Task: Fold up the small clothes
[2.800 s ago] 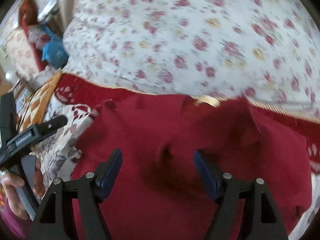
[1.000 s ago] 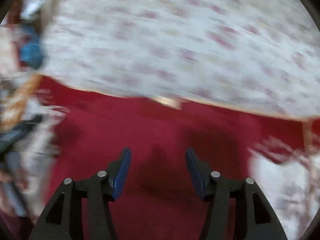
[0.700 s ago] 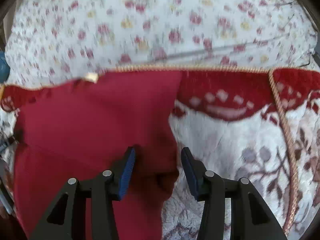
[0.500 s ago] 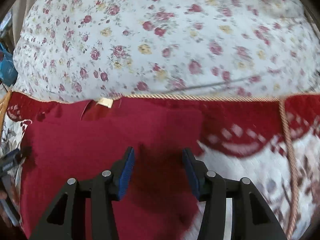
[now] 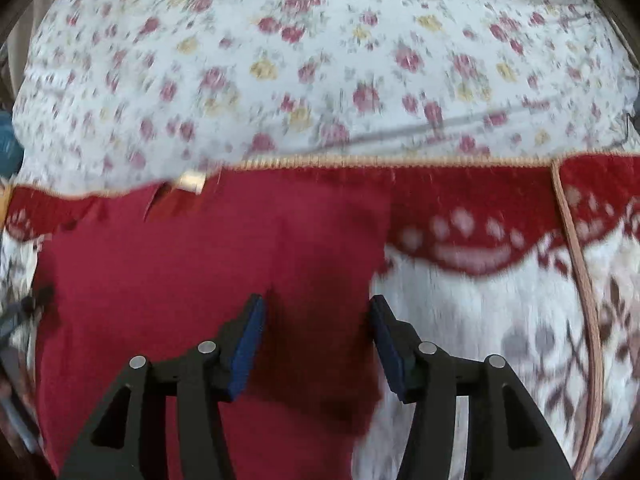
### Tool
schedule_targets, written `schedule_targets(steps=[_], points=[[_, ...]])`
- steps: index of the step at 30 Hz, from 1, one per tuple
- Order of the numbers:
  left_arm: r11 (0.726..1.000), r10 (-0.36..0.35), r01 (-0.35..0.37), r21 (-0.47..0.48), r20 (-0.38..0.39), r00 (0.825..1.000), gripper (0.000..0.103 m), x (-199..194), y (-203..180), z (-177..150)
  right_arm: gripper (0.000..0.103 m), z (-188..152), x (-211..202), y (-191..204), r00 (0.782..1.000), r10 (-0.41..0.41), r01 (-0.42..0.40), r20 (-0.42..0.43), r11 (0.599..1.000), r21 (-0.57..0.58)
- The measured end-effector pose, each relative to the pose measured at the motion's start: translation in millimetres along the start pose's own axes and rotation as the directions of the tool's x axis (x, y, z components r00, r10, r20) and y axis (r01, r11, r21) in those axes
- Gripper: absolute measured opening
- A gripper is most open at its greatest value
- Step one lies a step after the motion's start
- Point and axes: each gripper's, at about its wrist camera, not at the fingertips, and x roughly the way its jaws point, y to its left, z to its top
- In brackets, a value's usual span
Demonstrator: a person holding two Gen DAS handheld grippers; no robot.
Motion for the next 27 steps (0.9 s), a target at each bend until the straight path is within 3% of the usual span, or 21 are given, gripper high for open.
schedule_targets(steps=[2,5,9,11,15,18,23,27], points=[[1.000,0.003,-0.003,0.002,0.003,1.000,0.103,0,-1,-1,0.060,-13,12,0,0.999,-0.030,0.029,-0.012,0.999,-0.035],[1.000,0.003,-0.003,0.004,0.007,1.000,0.103,0,0,-1,0.064,-18,7,-4,1.000,-0.025,0.025,-0.011,1.000,0.002],[1.000,0.006,-0.006,0.008,0.010,1.000,0.103,0,-1,-1,0.066,-26,-12,-6,0.996,-0.075,0.076,0.041,0.997,-0.029],[1.000,0.005,-0.006,0.013,0.020,1.000,0.103,-2,-2,-2,0.066,-26,1,-12,0.996,-0.085,0.085,0.011,0.996,-0.038],[1.000,-0.006,0.006,0.031,0.019,1.000,0.103,-16,-1,-9,0.066,-29,-5,-35,0.999,0.036,-0.034,-0.016,0.992,0.125],[0.998,-0.043,0.042,0.044,0.007,0.999,0.103,-36,2,-26,0.070,-42,-35,-32,0.998,0.065,-0.066,0.013,0.993,0.093],[0.992,-0.123,0.124,0.017,-0.019,0.992,0.103,-75,10,-57,0.079,-83,-70,-30,0.987,0.161,-0.159,-0.015,0.985,0.067],[0.992,-0.115,0.116,0.053,-0.024,0.993,0.103,-105,12,-96,0.079,-113,-84,-29,0.978,0.204,-0.201,-0.039,0.977,0.073]])
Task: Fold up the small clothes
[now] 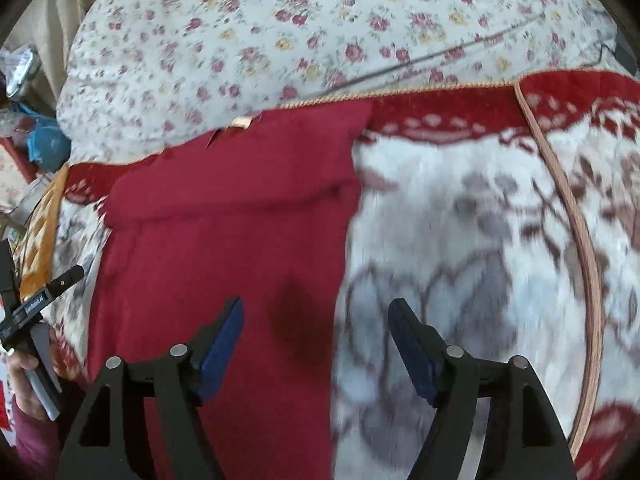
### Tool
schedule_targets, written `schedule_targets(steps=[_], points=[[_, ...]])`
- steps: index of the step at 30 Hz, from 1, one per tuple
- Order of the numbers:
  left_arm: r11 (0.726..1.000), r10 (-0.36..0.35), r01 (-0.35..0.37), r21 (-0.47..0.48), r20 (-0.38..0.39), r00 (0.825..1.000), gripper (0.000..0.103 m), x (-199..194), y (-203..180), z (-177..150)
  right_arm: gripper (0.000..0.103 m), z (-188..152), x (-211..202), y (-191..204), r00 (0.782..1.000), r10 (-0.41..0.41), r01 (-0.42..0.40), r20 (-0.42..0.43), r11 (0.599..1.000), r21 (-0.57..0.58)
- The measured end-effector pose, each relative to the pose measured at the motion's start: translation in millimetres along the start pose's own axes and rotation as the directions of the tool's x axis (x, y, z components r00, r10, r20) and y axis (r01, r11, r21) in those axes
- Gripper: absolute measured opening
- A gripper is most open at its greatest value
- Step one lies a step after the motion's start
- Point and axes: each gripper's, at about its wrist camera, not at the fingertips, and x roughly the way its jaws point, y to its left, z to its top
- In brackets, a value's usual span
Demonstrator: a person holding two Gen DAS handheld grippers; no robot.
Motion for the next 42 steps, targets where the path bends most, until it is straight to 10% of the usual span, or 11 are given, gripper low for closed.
schedule_targets(steps=[20,31,34,39,42], points=[[0.996,0.008,0.003,0.086,-0.125,0.992,0.103,-49,4,-127,0.080,-147,-9,10,0.966,0.082,-0.095,-0.246,0.995,-0.041],[0.996,-0.033,0.047,0.069,-0.191,0.981,0.101,-35,6,-143,0.073,-146,-4,18,0.957,0.158,-0.170,-0.241,0.985,-0.028],[0.993,-0.043,0.062,0.097,-0.190,0.981,0.089,-36,-1,-143,0.069,-148,-5,23,0.962,0.134,-0.153,-0.237,0.986,-0.063],[0.994,0.001,0.019,0.111,-0.178,0.984,0.065,-37,-4,-142,0.016,-149,-12,37,0.979,0.069,-0.102,-0.194,0.981,-0.166],[0.994,-0.023,0.041,0.098,-0.182,0.983,0.020,-43,-1,-139,0.015,-148,-20,45,0.982,0.085,-0.120,-0.170,0.970,-0.210]])
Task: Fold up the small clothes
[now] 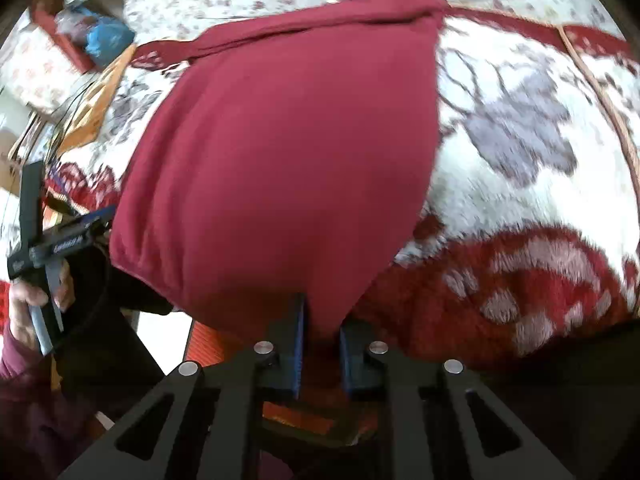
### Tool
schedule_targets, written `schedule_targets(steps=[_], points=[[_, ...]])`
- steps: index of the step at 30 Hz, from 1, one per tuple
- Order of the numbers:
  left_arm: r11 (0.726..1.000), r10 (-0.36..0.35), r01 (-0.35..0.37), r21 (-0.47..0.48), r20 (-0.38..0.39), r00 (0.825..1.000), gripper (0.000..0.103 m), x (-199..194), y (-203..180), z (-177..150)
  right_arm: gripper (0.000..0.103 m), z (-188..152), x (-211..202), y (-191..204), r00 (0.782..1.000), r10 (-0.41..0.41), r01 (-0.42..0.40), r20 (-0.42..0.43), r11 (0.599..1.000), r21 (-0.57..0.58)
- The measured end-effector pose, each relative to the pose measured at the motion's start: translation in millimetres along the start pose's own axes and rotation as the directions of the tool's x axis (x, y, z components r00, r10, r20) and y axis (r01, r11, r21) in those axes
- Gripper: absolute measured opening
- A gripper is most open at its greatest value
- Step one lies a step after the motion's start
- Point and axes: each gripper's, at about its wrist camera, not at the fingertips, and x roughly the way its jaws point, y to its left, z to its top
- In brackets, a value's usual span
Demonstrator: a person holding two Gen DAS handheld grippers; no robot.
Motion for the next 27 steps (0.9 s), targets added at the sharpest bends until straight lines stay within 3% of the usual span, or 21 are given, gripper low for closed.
schedule_targets(steps=[1,2,6,7,9,10,13,16,18,21,22,24,25,27], points=[[1.000,-0.029,0.029,-0.005,-0.010,1.000,0.007,-2,0,0,0.015,1,-3,1,1.000,0.018,-0.018,0.007,1.000,-0.002],[0.999,-0.054,0.054,-0.004,-0.021,0.998,0.007,-3,-1,1,0.015,4,-7,1,0.999,0.045,-0.045,0.017,0.999,0.001],[0.999,-0.028,0.028,0.023,-0.022,0.999,0.007,0,-9,-1,0.019,5,-3,0,0.998,0.068,-0.068,-0.006,0.998,0.006],[0.999,-0.028,0.028,0.015,-0.022,0.999,0.008,1,-9,-1,0.022,5,1,-1,0.997,0.074,-0.073,-0.012,0.997,0.020],[0.999,-0.032,0.032,0.002,-0.019,0.999,0.019,3,-9,-1,0.045,3,14,-1,0.994,0.097,-0.095,-0.054,0.994,0.047],[0.999,-0.051,0.051,-0.003,-0.020,0.999,0.028,3,-10,-1,0.047,1,19,-1,0.992,0.103,-0.099,-0.070,0.994,0.053],[0.998,-0.068,0.068,0.007,-0.021,0.998,0.041,5,-15,-1,0.047,-3,23,5,0.994,0.084,-0.082,-0.074,0.996,0.031],[0.998,-0.053,0.053,0.028,-0.017,0.998,0.044,6,-20,-1,0.043,-1,25,6,0.995,0.074,-0.071,-0.062,0.996,0.048],[0.998,-0.054,0.054,0.026,-0.014,0.998,0.045,6,-20,-1,0.029,-1,24,6,0.997,0.060,-0.058,-0.052,0.997,0.047],[0.998,-0.061,0.062,0.023,-0.010,0.998,0.045,6,-18,-2,0.020,0,19,3,0.997,0.074,-0.073,-0.033,0.996,0.049],[0.998,-0.061,0.061,0.025,-0.012,0.998,0.044,6,-18,-2,0.020,-1,17,4,0.997,0.077,-0.076,-0.028,0.996,0.046],[0.998,-0.052,0.052,0.029,-0.010,0.999,0.028,5,-18,-2,0.018,0,16,6,0.997,0.076,-0.075,-0.021,0.996,0.037],[0.999,-0.044,0.044,0.031,-0.007,0.999,0.012,4,-18,-3,0.017,0,14,7,0.997,0.074,-0.074,-0.014,0.997,0.034],[0.997,-0.082,0.082,0.010,-0.004,0.997,0.007,0,-13,-2,0.016,1,7,10,0.996,0.087,-0.087,0.017,0.996,0.033]])
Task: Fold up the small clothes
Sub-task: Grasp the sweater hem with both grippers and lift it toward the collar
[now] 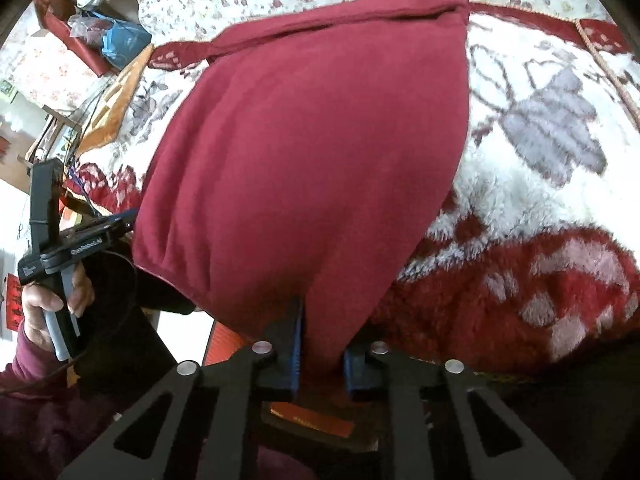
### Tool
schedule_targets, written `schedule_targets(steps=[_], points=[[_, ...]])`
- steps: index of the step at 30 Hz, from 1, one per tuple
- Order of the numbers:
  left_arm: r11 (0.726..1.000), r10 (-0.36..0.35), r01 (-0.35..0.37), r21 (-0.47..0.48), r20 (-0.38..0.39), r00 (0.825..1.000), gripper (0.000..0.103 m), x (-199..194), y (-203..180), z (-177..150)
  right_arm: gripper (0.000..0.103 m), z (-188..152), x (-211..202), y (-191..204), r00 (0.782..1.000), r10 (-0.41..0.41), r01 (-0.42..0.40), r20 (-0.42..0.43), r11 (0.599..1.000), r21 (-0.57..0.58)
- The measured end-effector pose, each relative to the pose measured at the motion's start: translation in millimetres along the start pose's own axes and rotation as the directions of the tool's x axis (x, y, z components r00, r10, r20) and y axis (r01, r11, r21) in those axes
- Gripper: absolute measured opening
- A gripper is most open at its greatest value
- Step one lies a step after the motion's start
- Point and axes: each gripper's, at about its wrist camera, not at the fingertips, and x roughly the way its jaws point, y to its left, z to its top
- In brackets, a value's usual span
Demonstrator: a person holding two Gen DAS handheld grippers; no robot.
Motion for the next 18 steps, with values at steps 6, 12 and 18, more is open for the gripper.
schedule_targets(steps=[6,12,18], points=[[0.987,-0.143,0.147,-0.063,0.072,0.987,0.006,-38,22,14,0.016,10,-40,3,0.990,0.084,-0.085,0.111,0.996,0.006],[0.977,-0.184,0.198,-0.079,0.156,0.971,0.006,-68,31,39,0.015,33,-73,-7,0.963,0.162,-0.176,0.217,0.983,0.047],[0.982,-0.163,0.178,-0.059,0.201,0.966,0.006,-75,21,65,0.015,53,-92,-5,0.946,0.168,-0.183,0.277,0.983,0.031]])
